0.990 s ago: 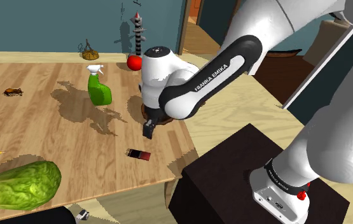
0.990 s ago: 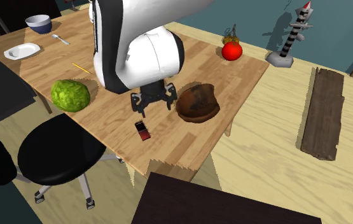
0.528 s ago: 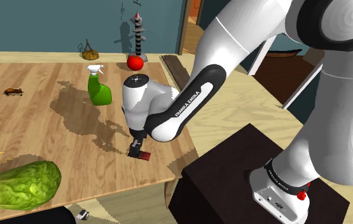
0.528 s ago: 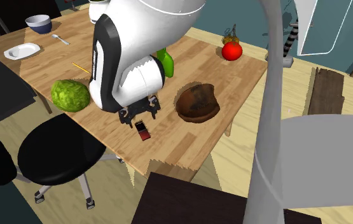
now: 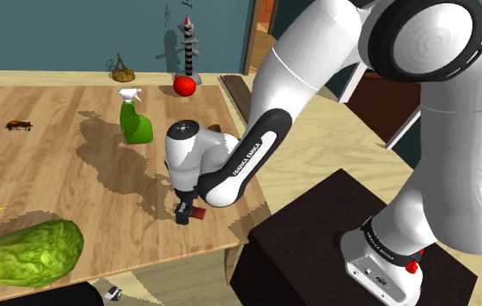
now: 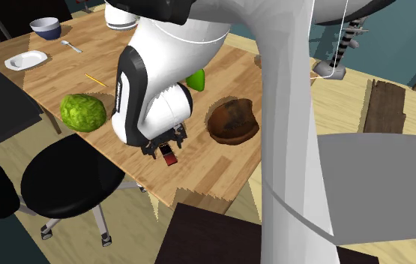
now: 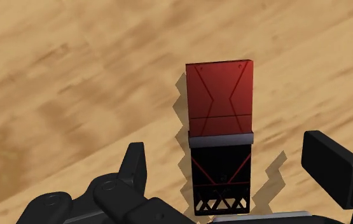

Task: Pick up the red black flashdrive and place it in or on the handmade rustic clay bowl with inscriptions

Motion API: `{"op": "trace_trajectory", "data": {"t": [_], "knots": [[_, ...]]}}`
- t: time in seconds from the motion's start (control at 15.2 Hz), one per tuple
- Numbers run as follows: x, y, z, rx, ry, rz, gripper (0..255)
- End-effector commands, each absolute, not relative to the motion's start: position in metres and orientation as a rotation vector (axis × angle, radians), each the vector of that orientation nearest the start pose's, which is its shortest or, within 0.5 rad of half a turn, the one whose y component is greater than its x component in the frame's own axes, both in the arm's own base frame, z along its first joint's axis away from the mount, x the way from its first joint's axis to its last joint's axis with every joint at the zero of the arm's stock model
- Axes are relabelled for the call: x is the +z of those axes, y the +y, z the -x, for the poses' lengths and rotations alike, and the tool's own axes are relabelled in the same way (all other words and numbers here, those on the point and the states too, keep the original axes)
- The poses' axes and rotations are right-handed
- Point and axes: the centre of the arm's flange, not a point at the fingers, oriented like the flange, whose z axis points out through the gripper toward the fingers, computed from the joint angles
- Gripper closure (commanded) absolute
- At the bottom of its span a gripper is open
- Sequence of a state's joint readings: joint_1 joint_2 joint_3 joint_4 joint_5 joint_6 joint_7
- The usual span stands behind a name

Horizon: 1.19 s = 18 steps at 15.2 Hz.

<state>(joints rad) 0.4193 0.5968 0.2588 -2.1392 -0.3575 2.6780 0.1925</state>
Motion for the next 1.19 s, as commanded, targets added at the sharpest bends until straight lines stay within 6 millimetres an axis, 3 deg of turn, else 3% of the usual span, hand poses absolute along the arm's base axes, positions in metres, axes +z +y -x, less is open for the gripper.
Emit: {"op": "trace_trajectory", "data": {"t": [0.0, 0.46, 0.53, 1.12], "knots": [[0.1215, 0.3629, -0.4243, 0.02, -1.182, 2.928, 0], [0.1216, 0.3629, -0.4244, 0.02, -1.182, 2.928, 0], [0.1216, 0.3629, -0.4244, 0.02, -1.182, 2.928, 255], [0.1215, 0.363, -0.4244, 0.02, -1.182, 2.928, 255]]}}
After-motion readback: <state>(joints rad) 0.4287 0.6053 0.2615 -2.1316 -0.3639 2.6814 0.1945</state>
